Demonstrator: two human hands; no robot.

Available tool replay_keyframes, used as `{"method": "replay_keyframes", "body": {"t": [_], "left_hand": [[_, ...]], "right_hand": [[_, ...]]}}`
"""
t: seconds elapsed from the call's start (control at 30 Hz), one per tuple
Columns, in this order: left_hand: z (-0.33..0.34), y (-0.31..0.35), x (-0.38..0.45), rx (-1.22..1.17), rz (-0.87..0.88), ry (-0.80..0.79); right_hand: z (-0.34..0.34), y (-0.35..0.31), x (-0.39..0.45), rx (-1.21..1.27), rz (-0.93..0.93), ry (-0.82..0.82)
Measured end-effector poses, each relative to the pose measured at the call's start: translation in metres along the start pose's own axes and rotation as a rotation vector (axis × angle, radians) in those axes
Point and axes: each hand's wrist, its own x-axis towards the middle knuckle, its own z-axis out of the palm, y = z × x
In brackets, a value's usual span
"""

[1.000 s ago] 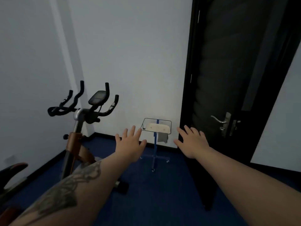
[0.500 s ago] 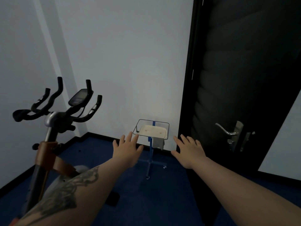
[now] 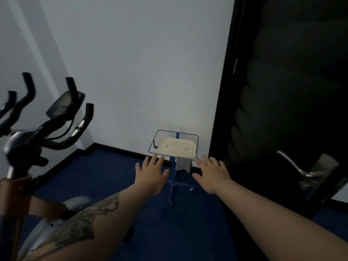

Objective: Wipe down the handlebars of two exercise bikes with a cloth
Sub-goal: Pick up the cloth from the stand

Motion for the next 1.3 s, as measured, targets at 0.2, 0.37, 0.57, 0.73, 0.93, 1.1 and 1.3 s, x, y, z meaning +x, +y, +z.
{"method": "replay_keyframes", "body": {"t": [0.2,0.37,0.57,0.73,0.93,1.1,1.3], "left_hand": [[0.012,-0.017,0.106,-0.003,0.052,-0.012],[0.03,-0.024,0.171,0.015,0.038,-0.104],[0.067,-0.014,0.252,-0.002,0.046,-0.127],[0.113,-0.008,0.304,-0.024,-0.012,-0.218],[0.164,-0.008,0.351,-0.107,-0.04,-0.224],[0.2,-0.031,0.385,-0.001,0.026,-0.249],[0.241,-0.048,0.419,0.068,0.129,-0.227]], "right_hand": [[0.008,0.005,0.095,0.023,0.068,-0.058],[0.023,0.01,0.156,0.082,0.065,-0.098],[0.055,0.039,0.244,0.106,0.066,-0.161],[0.096,0.061,0.308,0.183,0.053,-0.285],[0.146,0.072,0.366,0.223,0.118,-0.361],[0.187,0.071,0.405,0.239,0.11,-0.348],[0.237,0.073,0.442,0.228,0.126,-0.327]]}}
